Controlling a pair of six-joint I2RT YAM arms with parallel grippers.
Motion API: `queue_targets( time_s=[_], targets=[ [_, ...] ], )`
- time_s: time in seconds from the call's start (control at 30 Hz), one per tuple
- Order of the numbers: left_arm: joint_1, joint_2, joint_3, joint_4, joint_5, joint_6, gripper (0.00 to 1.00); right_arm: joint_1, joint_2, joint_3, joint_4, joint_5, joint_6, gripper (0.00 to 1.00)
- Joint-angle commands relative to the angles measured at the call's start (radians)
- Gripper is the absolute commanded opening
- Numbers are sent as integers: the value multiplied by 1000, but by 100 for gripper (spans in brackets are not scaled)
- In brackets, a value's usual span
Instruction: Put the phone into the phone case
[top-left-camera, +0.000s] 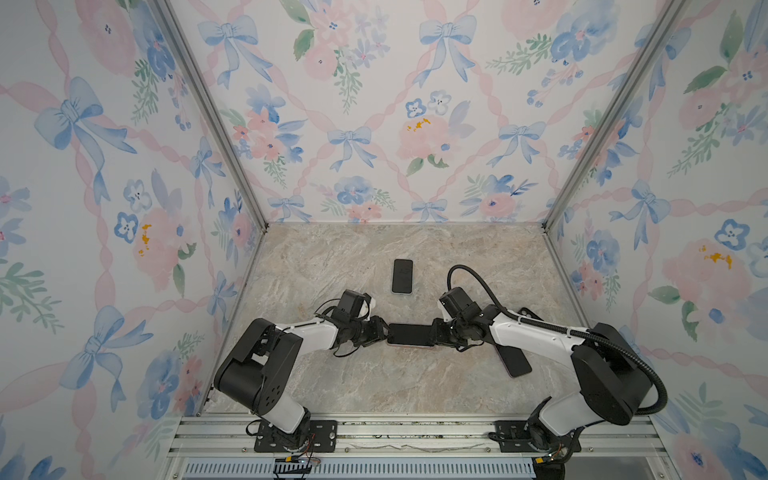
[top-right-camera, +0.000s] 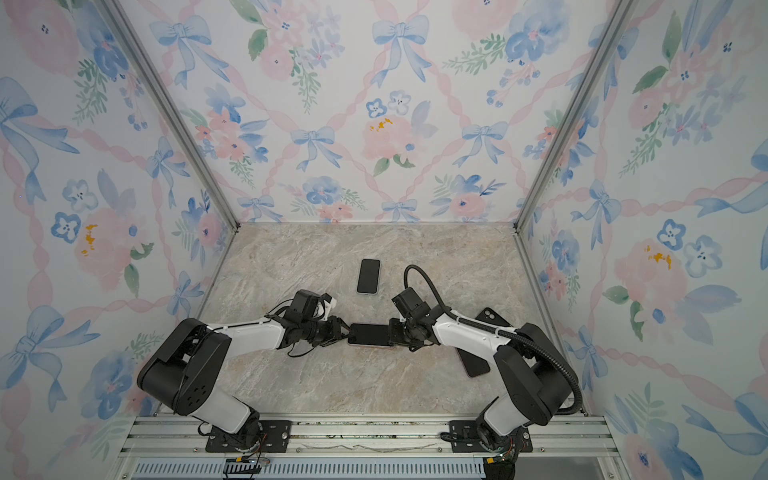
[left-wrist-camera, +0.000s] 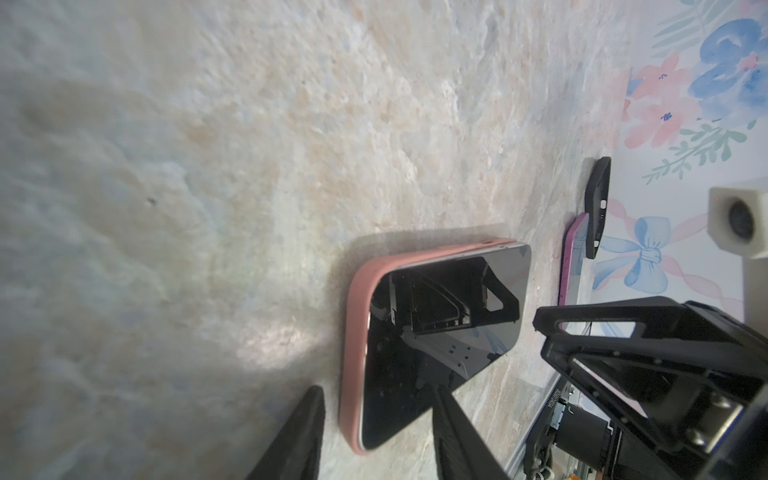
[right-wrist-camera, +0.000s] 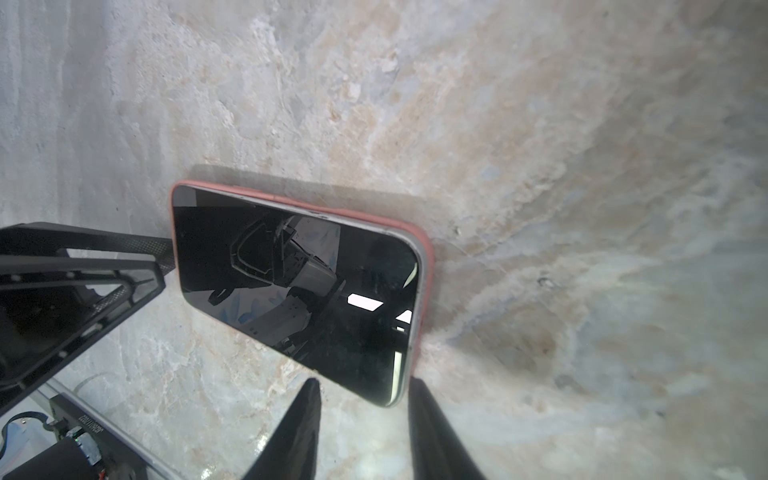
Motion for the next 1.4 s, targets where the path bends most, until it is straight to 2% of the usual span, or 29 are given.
queue_targets(
  time_s=[0.0, 0.27, 0.67, 0.8, 1.07, 1.37],
  targets=[
    [-2, -11, -48, -90, -14, 16, 43, 10, -13, -21, -17, -18, -12, 38],
    [-12, 2, -41, -92, -23, 21, 25, 9, 19, -40, -2, -24, -18, 35],
    [-17, 45, -35, -99, -65, 45, 9, 13, 38, -43, 43, -47, 0, 33],
    [-20, 47, -26, -100, -63, 49, 11, 20, 58, -40, 65, -59, 7, 31],
    [7, 72, 63, -146, -137, 92, 27, 20, 62, -27, 56, -55, 0, 30],
    [-6, 158, 161, -154, -170, 113, 25, 14, 57, -18, 50, -48, -6, 34]
  ],
)
